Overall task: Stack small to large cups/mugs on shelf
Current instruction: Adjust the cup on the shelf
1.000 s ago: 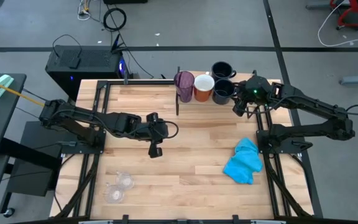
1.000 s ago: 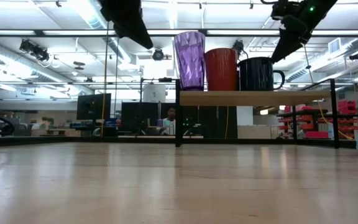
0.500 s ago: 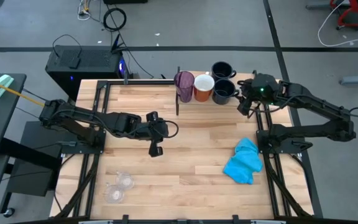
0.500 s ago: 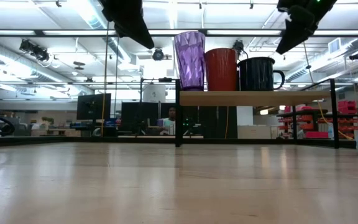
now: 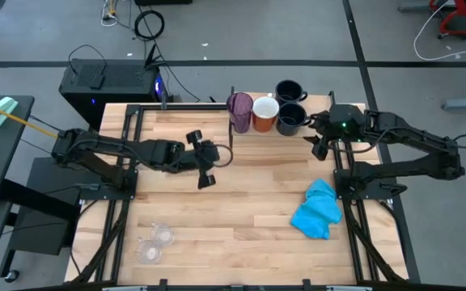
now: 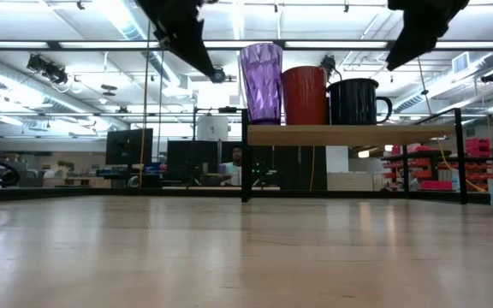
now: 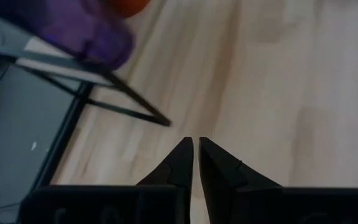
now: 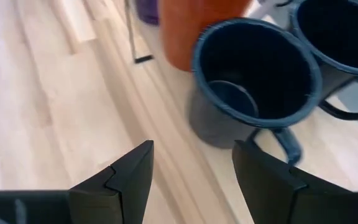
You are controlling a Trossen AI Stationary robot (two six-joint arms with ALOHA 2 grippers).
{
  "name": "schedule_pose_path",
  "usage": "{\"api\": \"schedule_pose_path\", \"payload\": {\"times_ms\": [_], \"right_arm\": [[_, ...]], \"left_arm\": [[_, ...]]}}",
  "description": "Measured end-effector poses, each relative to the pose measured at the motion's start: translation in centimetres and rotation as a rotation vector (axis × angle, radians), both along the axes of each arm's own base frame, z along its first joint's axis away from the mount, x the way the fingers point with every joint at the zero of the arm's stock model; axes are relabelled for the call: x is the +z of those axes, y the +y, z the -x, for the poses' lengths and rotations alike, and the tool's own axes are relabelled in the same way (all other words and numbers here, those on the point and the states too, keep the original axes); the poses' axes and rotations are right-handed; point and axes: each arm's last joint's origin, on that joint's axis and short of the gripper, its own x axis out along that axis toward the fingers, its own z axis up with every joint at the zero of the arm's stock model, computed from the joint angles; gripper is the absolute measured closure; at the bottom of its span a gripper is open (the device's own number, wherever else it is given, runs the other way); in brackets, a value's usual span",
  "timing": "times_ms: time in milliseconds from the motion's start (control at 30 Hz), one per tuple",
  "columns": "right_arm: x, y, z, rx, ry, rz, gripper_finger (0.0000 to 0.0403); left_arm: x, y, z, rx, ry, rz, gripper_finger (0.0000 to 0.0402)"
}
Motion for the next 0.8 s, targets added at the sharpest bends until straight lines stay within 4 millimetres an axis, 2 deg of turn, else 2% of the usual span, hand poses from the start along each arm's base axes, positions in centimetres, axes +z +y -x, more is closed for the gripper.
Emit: {"api": "schedule_pose_path", "payload": {"times_ms": [100, 233, 400, 567, 800], "right_arm": [[0.1, 0.7, -0.1, 0.028, -0.016, -0.013, 0.0179], [0.1, 1.3, -0.3, 0.047, -0.027, -0.014, 0.0179], [0.2, 1.7, -0.4, 0.042, -0.035, 0.020, 0.0179], [0.4, 2.1, -0.7, 0.062, -0.065, 0.030, 0.0179], [0.5, 2.4, -0.8, 0.066, -0.067, 0.053, 0.0179]], "left_arm": [[0.2, 1.1, 0.1, 0.022, 0.005, -0.013, 0.0366], [1.5, 2.4, 0.8, 0.042, -0.041, -0.031, 0.0361], [2.7, 5.1, 1.3, 0.128, -0.123, -0.041, 0.0365], [2.9, 7.9, 1.1, 0.223, -0.181, -0.051, 0.0374], [4.0, 10.5, 1.0, 0.307, -0.327, -0.075, 0.0367]]}}
